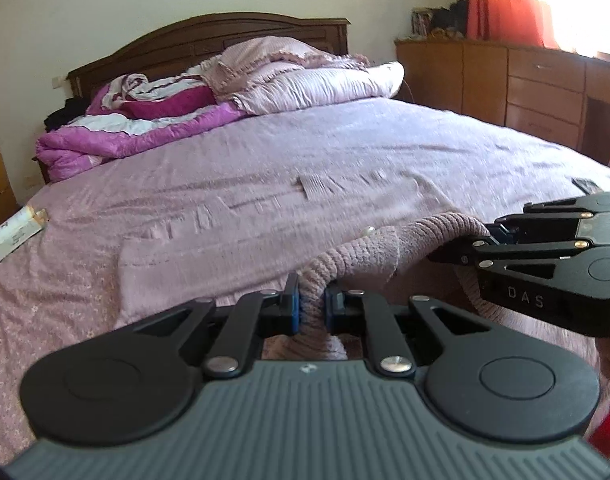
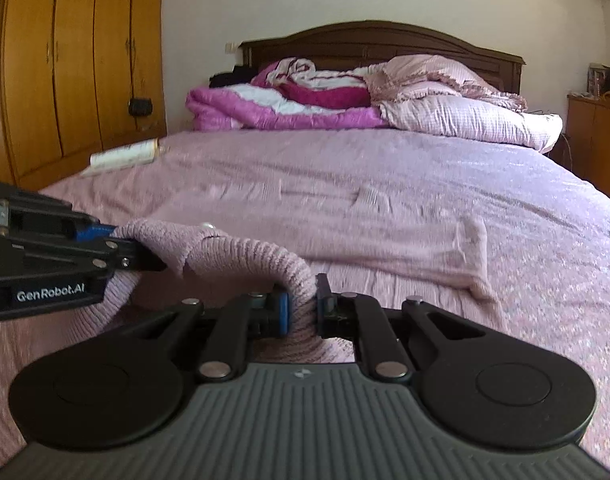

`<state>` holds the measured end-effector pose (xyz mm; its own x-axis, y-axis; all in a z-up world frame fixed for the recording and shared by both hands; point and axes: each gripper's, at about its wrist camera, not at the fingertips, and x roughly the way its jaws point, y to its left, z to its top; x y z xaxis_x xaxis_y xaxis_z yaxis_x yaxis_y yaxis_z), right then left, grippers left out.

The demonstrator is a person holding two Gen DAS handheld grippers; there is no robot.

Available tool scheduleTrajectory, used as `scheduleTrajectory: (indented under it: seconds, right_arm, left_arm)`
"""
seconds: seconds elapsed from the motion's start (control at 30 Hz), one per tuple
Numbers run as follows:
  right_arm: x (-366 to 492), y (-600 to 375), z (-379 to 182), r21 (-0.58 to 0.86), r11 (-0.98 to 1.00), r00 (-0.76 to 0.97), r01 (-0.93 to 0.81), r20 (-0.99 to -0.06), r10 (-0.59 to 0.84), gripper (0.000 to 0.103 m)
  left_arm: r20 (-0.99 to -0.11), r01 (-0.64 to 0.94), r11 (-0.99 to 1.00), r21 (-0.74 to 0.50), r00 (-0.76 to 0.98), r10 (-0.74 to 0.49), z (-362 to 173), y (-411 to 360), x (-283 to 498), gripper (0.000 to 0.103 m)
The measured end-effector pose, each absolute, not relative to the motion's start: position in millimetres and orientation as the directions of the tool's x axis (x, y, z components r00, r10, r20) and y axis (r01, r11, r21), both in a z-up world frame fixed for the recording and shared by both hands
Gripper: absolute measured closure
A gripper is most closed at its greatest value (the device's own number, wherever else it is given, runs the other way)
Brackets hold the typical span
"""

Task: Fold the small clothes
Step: 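Lift the hem with the left tool while the right tool lifts the hem beside it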

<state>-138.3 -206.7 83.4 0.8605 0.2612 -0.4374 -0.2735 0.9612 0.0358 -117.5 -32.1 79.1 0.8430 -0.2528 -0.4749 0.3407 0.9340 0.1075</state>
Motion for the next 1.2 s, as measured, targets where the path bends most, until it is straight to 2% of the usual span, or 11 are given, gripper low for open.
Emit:
scheduleTrajectory:
  seconds: [0.5, 0.7, 0.97, 1.2]
  right_arm:
    - [-76, -205, 117, 0.104, 0.966, 0.903, -0.234, -0.344, 0.256, 0.09]
    - [-40, -200, 126, 0.107, 0.971, 0.916, -0.213, -0.323, 0.237, 0.09]
    - [21, -194, 108, 0.1, 0.979, 0.911, -0.176, -0.36, 0.2, 0.09]
    - [86, -186, 66, 0.065, 0.986, 0.885, -0.157, -0.434, 0.169, 0.089]
  left_arm:
    - [-0.34, 0.258, 0.962, 0.09, 0.916, -0.214, 110, -39, -63, 0.089]
    - [-0.322, 0.231, 0.97, 0.077, 0.926, -0.195, 109, -41, -28, 0.089]
    - [-0.37, 0.232, 0.971, 0.056, 0.908, -0.196, 81, -43, 28, 0.089]
    - [-0.49, 0.226, 0.974, -0.008, 0.848, -0.201, 45, -39, 88, 0.089]
